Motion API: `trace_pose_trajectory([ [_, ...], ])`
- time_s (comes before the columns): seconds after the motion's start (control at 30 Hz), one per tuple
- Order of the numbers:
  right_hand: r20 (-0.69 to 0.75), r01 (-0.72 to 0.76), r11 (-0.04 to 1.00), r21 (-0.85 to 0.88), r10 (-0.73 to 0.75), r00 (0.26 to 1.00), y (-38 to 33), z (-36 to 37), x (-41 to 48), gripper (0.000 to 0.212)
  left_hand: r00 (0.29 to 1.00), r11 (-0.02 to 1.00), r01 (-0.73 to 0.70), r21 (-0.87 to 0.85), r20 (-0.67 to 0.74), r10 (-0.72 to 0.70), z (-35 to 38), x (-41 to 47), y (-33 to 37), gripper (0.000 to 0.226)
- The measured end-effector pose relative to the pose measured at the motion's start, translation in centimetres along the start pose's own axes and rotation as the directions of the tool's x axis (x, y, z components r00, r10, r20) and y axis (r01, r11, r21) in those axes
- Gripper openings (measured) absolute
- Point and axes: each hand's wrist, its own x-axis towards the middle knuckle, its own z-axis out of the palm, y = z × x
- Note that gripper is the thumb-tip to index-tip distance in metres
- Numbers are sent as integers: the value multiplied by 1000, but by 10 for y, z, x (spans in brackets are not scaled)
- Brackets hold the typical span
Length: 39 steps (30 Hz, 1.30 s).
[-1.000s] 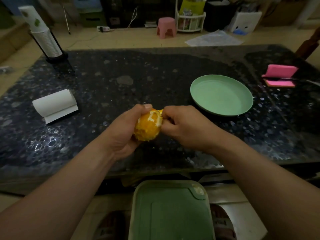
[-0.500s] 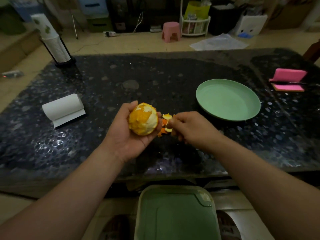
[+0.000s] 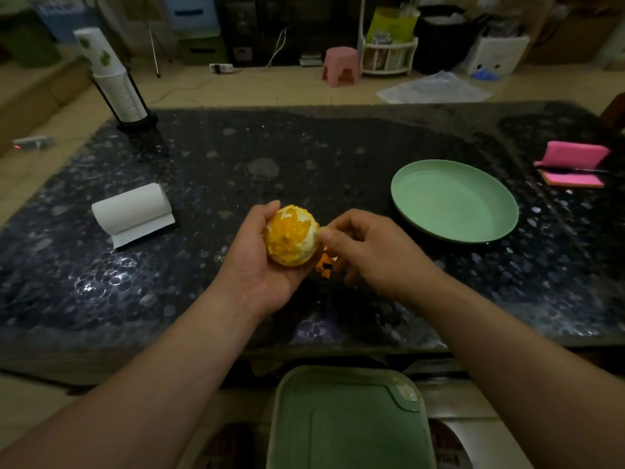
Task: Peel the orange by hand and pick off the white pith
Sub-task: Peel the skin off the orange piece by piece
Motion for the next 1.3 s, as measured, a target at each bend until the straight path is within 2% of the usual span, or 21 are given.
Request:
trace_pose_trajectory([
  [0.1, 108, 35, 999, 38, -39, 993, -4, 1, -8, 18, 999, 1000, 8, 30, 45, -9, 2, -4, 0, 41],
  [0.17, 108, 59, 993, 98, -69, 992, -5, -1, -9, 15, 995, 996, 1, 88, 96, -10, 6, -10, 1, 45],
  [0.3, 63, 102, 984, 144, -112, 992, -8, -11, -14, 11, 996, 918, -63, 392, 86, 32, 10, -20, 9, 59],
  [0.37, 54, 111, 989, 102, -117, 992, -8, -15, -17, 12, 994, 879, -63, 472, 105, 15, 11, -24, 14, 55],
  [0.5, 16, 153, 977, -149, -153, 988, -5, -18, -20, 15, 993, 841, -70, 536, 116, 9, 13, -26, 13, 52],
  [0.73, 42, 138, 959, -249, -131, 990, -15, -16, -26, 25, 985, 812, -152, 563, 150, 81, 15, -27, 3, 39],
  [0.9, -38, 176, 932, -316, -198, 979, -15, -14, -26, 13, 977, 801, -187, 568, 194, 90, 18, -28, -2, 41],
  [1.13, -69, 145, 959, -242, -167, 984, -13, -10, -27, 11, 984, 826, -149, 543, 163, 70, 16, -26, -6, 41],
  [1.3, 7, 124, 972, -202, -125, 992, -19, -20, -31, 23, 983, 849, -147, 508, 172, 68, 12, -26, -1, 42],
])
